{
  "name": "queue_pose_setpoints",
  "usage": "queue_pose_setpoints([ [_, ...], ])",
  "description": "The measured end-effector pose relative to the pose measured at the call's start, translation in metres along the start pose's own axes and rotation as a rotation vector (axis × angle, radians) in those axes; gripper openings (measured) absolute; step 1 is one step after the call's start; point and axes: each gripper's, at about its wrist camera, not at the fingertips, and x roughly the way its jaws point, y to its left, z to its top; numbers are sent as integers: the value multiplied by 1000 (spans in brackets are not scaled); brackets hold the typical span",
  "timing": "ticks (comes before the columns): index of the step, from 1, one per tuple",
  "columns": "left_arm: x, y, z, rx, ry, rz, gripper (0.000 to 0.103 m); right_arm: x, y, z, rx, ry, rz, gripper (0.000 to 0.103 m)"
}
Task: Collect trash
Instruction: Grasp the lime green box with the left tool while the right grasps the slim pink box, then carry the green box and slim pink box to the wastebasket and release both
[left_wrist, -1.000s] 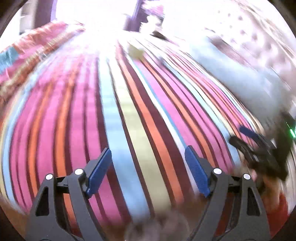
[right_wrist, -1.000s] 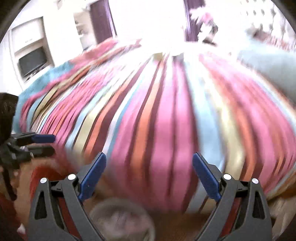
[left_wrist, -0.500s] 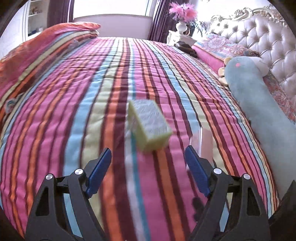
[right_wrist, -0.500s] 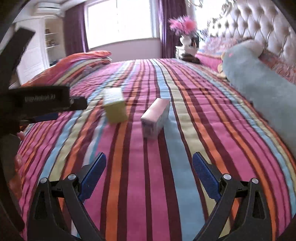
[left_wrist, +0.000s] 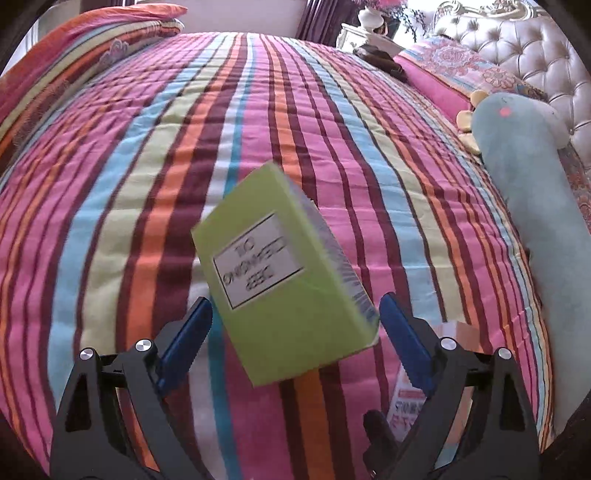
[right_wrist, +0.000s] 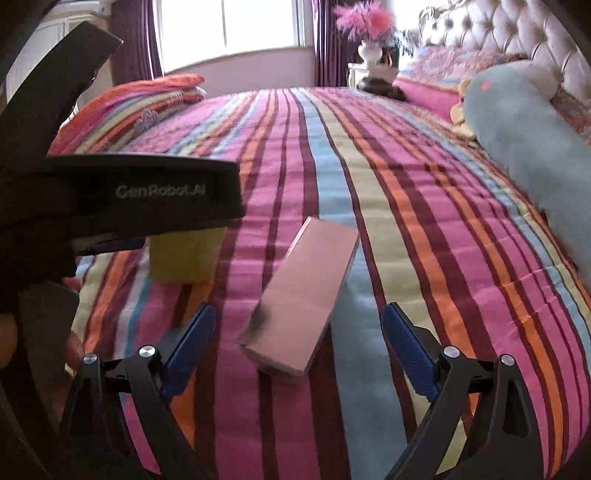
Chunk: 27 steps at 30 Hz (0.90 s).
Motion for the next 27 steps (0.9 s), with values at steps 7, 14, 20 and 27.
queue_pose_setpoints([
  [7,17,-4,2,54,-25,88,69,2,-10,6,16,53,65,85],
  [14,12,8,-2,126,-82,129,66,9,-30,5,82,42,119,41],
  [20,-23,32,-30,105,-118,87,66,13,-41,12,78,28,163,31],
  [27,-121,79,-137,71,-142,-45,66,-35,-50,-29,244,-22,358,29],
])
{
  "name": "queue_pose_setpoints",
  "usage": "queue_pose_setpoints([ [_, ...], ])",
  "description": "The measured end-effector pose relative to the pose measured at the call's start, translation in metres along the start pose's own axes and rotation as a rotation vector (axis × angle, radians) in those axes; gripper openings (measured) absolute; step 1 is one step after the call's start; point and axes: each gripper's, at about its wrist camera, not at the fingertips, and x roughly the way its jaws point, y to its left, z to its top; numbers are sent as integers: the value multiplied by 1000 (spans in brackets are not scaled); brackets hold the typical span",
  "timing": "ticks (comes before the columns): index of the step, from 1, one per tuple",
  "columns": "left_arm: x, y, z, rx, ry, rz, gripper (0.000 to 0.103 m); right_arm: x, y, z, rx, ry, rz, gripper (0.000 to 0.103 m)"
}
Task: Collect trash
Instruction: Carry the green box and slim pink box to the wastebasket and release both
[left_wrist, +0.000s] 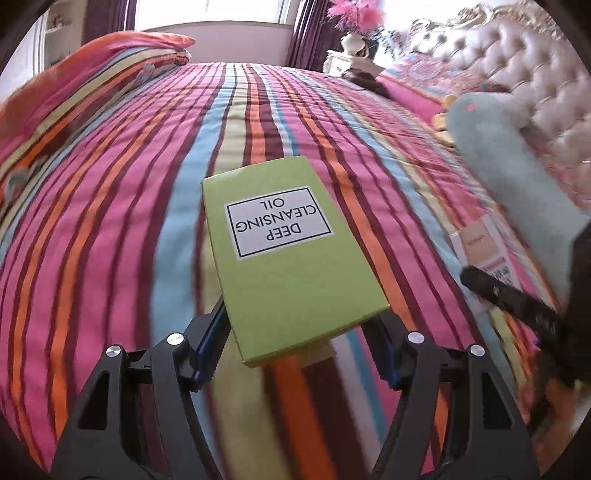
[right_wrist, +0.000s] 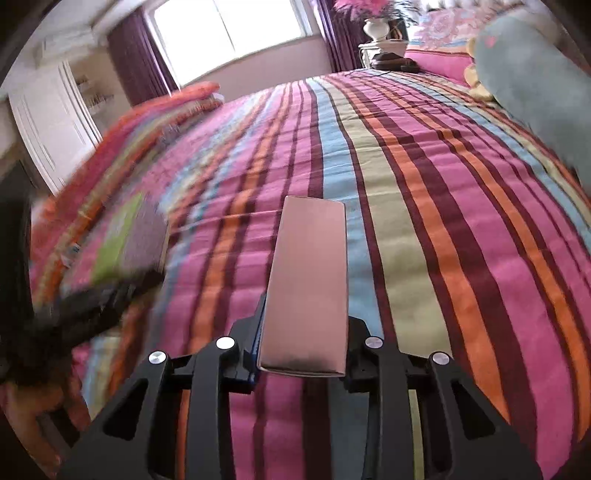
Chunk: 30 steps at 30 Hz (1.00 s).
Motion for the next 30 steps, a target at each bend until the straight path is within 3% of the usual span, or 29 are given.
queue_pose_setpoints([
  [2,-38,5,-35,16,-22,-9,66,-45,4,-42,18,-10,105,29],
  [5,-93,6,-84,64,-53,-1,66,-87,12,-80,-9,-23,149,29],
  [7,-139,6,-127,91,-65,-27,66,-141,22,-130,-46,-13,207,29],
  [8,-157,6,-145,100,-67,-38,66,-150,25,-139,-59,-11,214,29],
  [12,-231,-2,-245,112,-46,-109,66,-250,43,-239,-106,48,269,29],
  [14,-256,-9,-293,126,-32,-123,66,-267,48,-262,-108,72,283,29],
  [16,-272,-14,-336,125,3,-130,66,-290,52,-307,-97,125,297,29],
  [21,-257,-23,-450,76,188,-137,66,-287,39,-383,-24,283,287,29],
  [24,-225,-34,-495,140,287,-67,66,-253,34,-437,-44,442,207,29],
  [27,-187,-40,-518,194,411,-23,66,-218,29,-464,-74,562,140,29],
  [30,-157,-46,-536,226,524,-26,66,-209,26,-491,-98,625,87,29],
])
